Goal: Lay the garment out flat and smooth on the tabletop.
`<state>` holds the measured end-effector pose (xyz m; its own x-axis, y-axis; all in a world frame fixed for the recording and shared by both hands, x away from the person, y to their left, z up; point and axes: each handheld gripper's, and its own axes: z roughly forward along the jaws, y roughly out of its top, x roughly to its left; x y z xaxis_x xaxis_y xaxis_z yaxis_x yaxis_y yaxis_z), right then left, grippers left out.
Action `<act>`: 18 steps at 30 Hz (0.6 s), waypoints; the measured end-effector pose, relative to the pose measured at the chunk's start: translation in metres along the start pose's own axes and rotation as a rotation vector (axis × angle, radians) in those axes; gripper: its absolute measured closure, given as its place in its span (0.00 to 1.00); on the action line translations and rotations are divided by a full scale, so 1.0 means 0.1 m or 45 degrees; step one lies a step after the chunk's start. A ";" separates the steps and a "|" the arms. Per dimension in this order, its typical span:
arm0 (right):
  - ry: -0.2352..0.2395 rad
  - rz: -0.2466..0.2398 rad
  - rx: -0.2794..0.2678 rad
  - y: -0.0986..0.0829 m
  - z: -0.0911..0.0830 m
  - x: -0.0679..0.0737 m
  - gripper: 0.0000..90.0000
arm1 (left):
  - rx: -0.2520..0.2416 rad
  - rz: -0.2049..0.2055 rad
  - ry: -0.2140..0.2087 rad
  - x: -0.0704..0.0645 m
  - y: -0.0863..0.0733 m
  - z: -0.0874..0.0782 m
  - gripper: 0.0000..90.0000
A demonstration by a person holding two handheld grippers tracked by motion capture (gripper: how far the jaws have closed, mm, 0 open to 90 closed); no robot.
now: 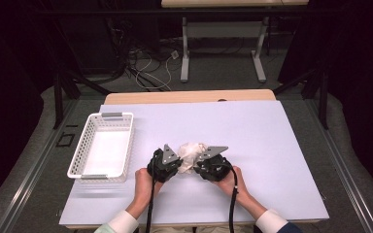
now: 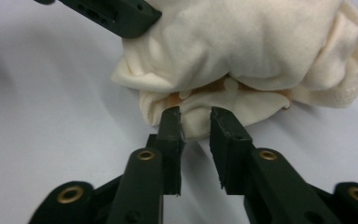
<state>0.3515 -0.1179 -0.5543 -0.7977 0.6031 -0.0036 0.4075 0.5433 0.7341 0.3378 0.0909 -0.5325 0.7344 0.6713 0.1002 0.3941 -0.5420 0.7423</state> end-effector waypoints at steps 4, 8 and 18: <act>-0.013 0.006 0.006 -0.01 0.01 0.00 0.97 | -0.003 -0.010 0.003 0.01 -0.01 -0.01 0.92; -0.018 -0.009 0.005 -0.01 0.00 0.00 0.99 | -0.006 -0.014 0.006 0.03 -0.01 -0.02 0.92; -0.019 -0.023 -0.020 0.00 -0.09 -0.03 0.99 | -0.010 -0.030 0.018 0.09 -0.04 -0.05 0.92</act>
<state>0.3502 -0.1249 -0.5486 -0.7979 0.6022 -0.0269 0.3860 0.5447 0.7445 0.3403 0.1015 -0.5309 0.7173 0.6907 0.0920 0.4064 -0.5220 0.7499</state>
